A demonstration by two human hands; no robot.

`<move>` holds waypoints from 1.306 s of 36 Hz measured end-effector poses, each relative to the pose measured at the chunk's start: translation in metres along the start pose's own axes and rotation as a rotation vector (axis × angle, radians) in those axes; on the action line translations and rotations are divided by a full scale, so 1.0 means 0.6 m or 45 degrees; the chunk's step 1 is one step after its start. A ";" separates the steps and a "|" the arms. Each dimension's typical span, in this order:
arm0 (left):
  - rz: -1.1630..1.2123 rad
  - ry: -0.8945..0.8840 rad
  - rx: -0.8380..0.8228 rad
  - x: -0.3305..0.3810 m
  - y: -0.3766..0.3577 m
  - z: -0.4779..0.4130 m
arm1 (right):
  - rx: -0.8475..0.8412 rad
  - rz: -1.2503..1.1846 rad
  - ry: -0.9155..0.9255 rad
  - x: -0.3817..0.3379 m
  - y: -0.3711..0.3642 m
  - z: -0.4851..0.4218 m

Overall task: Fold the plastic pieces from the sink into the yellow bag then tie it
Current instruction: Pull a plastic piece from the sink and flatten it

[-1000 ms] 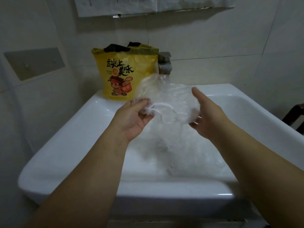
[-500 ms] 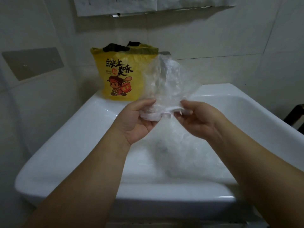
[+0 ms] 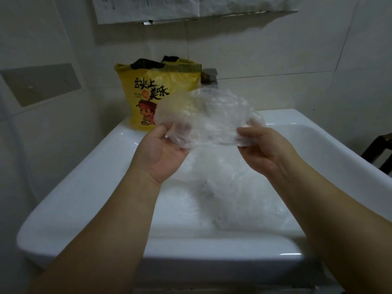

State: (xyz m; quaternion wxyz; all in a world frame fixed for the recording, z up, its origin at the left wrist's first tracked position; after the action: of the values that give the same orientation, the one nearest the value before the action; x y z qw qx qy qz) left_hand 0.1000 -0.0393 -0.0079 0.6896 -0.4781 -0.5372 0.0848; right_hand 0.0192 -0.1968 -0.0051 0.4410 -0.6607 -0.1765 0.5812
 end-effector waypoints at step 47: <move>-1.058 -0.459 0.839 0.019 0.042 0.006 | -0.928 0.896 -0.639 0.047 -0.013 0.045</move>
State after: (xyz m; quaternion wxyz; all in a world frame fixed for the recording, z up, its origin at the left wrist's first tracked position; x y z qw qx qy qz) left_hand 0.1116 -0.0169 -0.0195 0.6751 0.0367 -0.7351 0.0496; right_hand 0.0038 -0.1613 -0.0142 -0.0913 -0.6307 -0.2345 0.7341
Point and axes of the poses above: each hand's wrist, its own z-axis away from the middle knuckle, its own y-axis out of the back of the hand, x = y × z, the point moved 4 cm from there along -z, towards the middle knuckle, and after that the axes turned 1 degree about z, right-handed, at the moved point
